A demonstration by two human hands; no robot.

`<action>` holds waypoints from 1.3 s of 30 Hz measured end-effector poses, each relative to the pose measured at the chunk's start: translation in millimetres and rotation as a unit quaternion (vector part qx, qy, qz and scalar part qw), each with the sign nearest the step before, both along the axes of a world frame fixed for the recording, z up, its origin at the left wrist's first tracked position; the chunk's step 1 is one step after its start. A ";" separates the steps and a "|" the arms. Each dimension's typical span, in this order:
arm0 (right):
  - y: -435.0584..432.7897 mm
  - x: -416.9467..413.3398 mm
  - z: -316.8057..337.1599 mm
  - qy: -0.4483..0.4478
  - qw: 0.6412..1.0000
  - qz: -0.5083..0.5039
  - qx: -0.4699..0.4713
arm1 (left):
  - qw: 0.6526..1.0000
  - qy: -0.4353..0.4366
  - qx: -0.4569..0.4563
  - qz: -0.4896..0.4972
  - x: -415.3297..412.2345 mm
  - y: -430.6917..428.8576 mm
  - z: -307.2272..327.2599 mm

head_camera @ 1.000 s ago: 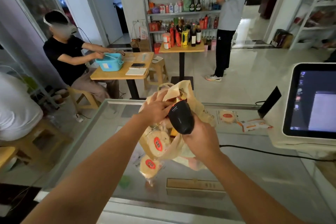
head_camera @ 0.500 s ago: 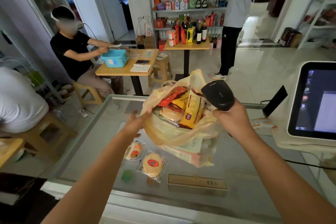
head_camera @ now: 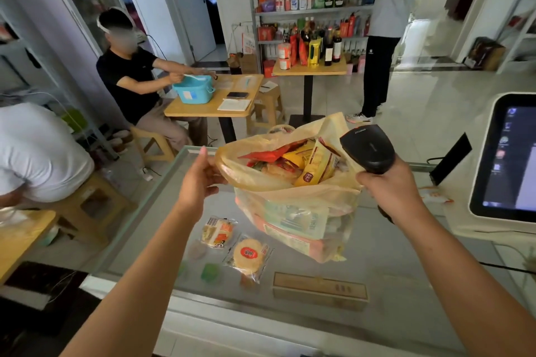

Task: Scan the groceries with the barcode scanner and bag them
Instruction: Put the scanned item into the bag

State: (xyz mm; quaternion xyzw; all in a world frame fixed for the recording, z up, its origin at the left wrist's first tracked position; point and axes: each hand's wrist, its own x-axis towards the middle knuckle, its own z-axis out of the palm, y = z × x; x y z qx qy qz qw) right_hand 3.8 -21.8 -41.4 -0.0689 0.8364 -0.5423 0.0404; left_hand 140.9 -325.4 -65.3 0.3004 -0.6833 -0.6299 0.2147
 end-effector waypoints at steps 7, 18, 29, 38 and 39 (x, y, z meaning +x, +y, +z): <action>-3.5 9.8 -3.1 -0.001 0.999 -0.008 0.034 | 0.831 -0.447 -0.311 -0.113 25.1 11.8 -134.5; -16.6 26.5 -2.5 0.068 0.984 0.070 0.147 | 0.719 -0.488 -0.457 -0.187 14.1 67.7 -145.3; -28.3 42.1 -8.5 0.082 0.983 0.058 0.151 | 0.808 -0.404 -0.417 -0.105 13.7 15.3 -104.9; -29.8 45.2 -8.6 0.091 0.982 0.069 0.148 | 0.810 -0.456 -0.357 -0.091 32.5 -15.9 -150.4; -29.8 44.7 -8.9 0.095 0.981 0.071 0.155 | 0.822 -0.440 -0.352 -0.078 34.8 -17.7 -147.7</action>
